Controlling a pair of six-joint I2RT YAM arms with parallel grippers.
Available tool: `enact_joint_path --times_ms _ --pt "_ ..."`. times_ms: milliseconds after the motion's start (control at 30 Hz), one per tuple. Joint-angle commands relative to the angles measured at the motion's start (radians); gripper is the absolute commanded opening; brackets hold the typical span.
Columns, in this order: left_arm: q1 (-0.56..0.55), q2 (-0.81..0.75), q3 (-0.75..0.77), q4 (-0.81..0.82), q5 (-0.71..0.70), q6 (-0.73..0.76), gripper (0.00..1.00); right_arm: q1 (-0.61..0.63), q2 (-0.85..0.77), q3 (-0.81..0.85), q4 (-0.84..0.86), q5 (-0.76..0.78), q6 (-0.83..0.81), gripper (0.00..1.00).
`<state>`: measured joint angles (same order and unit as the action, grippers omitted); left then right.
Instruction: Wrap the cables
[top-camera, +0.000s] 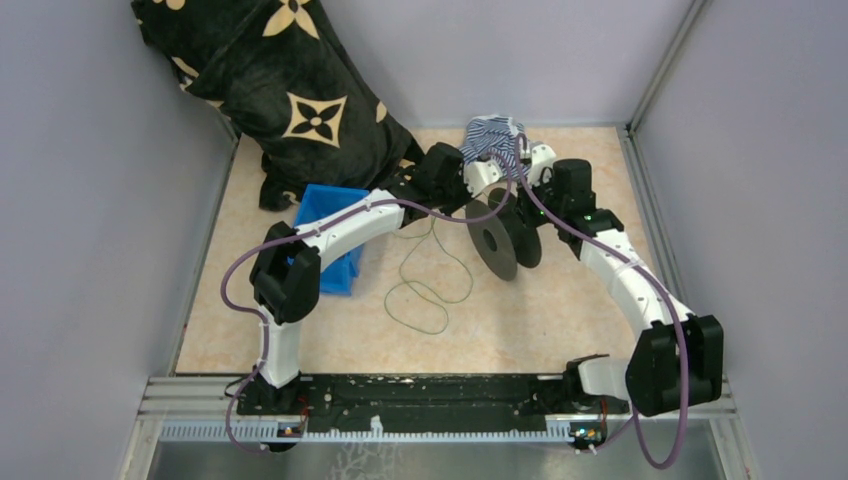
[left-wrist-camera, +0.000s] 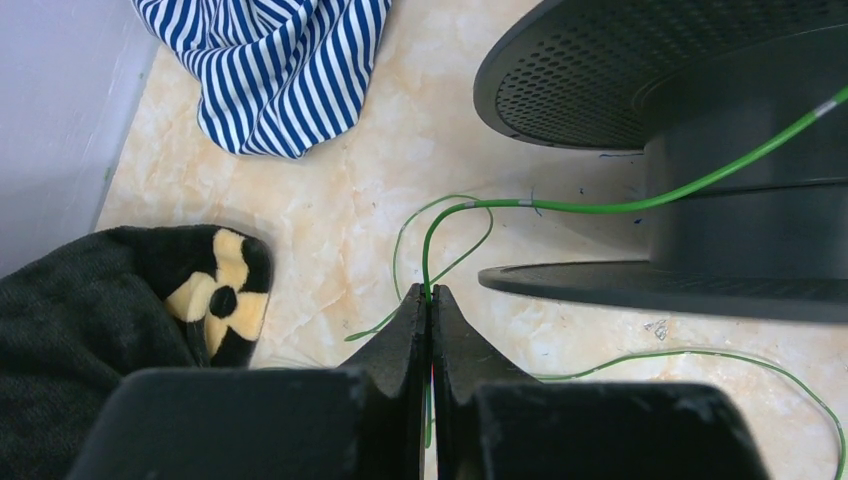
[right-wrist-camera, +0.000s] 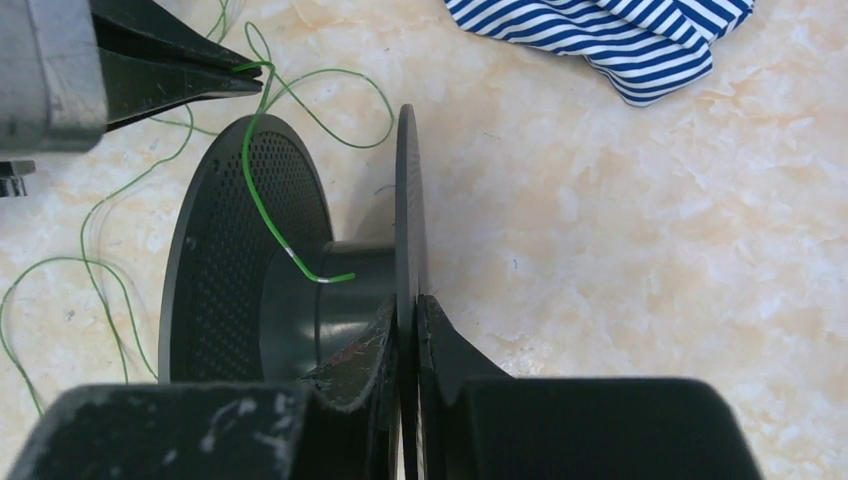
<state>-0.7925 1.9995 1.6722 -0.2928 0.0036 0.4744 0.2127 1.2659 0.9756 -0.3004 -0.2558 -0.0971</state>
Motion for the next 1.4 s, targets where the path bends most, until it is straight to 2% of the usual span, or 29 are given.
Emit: enact_joint_path --times_ms 0,200,733,1033,1167,1367 --pt "-0.010 -0.011 -0.009 0.007 0.012 -0.016 0.04 -0.006 -0.039 0.023 0.031 -0.002 -0.013 0.06" --pt "-0.008 -0.035 -0.017 -0.019 0.017 -0.017 0.05 0.000 -0.024 0.031 0.078 0.020 0.010 0.00" --pt "0.022 -0.107 -0.075 -0.006 -0.030 -0.050 0.05 0.053 0.064 0.100 0.149 0.191 -0.004 0.00" --pt "0.021 -0.115 -0.063 -0.006 -0.021 -0.062 0.06 0.058 0.127 0.152 0.140 0.168 0.006 0.00" --pt "0.021 -0.114 -0.060 -0.005 -0.019 -0.065 0.06 0.059 0.135 0.172 0.116 0.153 0.008 0.08" --pt "0.021 -0.114 -0.059 -0.004 -0.011 -0.064 0.06 0.059 0.112 0.182 0.066 0.150 -0.006 0.28"
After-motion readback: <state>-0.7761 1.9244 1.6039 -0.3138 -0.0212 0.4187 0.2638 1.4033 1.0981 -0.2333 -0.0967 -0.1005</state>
